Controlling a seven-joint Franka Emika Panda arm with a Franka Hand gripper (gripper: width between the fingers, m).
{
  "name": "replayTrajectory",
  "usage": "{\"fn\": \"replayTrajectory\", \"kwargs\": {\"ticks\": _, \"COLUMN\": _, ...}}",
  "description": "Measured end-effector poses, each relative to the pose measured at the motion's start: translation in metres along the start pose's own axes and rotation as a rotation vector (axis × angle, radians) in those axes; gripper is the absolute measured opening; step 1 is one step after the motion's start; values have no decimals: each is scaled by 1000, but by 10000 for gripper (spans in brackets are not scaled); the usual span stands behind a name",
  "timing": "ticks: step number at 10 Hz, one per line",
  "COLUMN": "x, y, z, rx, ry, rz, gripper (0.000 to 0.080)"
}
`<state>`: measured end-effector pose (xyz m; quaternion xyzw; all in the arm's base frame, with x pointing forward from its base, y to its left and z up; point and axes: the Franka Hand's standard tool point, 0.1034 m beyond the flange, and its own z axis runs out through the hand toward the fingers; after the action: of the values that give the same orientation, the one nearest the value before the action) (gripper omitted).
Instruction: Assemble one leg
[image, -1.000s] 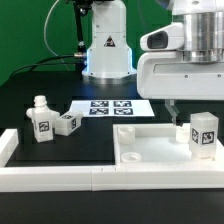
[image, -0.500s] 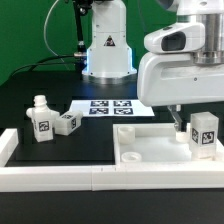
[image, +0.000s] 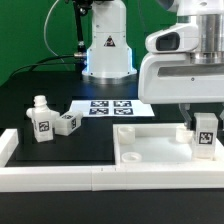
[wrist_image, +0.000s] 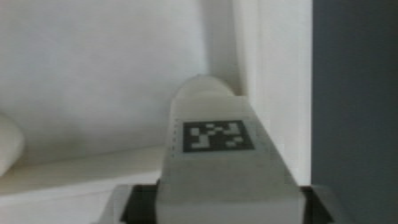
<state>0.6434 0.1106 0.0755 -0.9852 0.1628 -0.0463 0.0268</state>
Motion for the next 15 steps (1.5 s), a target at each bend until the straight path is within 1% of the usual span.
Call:
{"fn": "replayTrajectory", "kwargs": {"ticks": 2, "x": 0, "y": 2, "z": 0, "rx": -1, "ry": 0, "rz": 341, "gripper": 284}}
{"fn": "replayTrajectory", "kwargs": {"ticks": 3, "x": 0, "y": 3, "z": 1, "rx": 6, "ry": -6, "rz": 537, "gripper": 284}}
{"fn": "replayTrajectory", "kwargs": {"ticks": 5, "x": -1, "y": 5, "z": 1, "rx": 33, "ry": -34, "rz": 893, "gripper": 284}}
{"fn": "replayTrajectory", "kwargs": {"ticks": 6, "x": -1, "y": 5, "z": 1, "rx": 32, "ry": -39, "rz": 991, "gripper": 284}}
{"fn": "replayTrajectory", "kwargs": {"ticks": 7, "x": -1, "y": 5, "z": 1, "rx": 30, "ry": -40, "rz": 1029, "gripper": 285}}
{"fn": "replayTrajectory", "kwargs": {"ticks": 10, "x": -1, "y": 5, "z": 1, "rx": 30, "ry": -36, "rz": 951, "gripper": 285}}
{"fn": "replayTrajectory", "kwargs": {"ticks": 11, "x": 0, "y": 4, "z": 1, "rx": 38, "ry": -27, "rz": 746, "gripper": 455}}
{"fn": "replayTrajectory", "kwargs": {"ticks": 12, "x": 2, "y": 3, "z": 0, "rx": 47, "ry": -13, "rz": 546, "gripper": 580}}
{"fn": "replayTrajectory", "kwargs": {"ticks": 13, "x": -3, "y": -3, "z": 0, "rx": 45, "ry": -23, "rz": 356, "gripper": 629}}
{"fn": "replayTrajectory", "kwargs": {"ticks": 14, "x": -7, "y": -9, "z": -2, "rx": 43, "ry": -24, "rz": 285, "gripper": 629}}
{"fn": "replayTrajectory", "kwargs": {"ticks": 15, "x": -6, "y": -7, "z": -1, "rx": 42, "ry": -22, "rz": 198, "gripper": 646}}
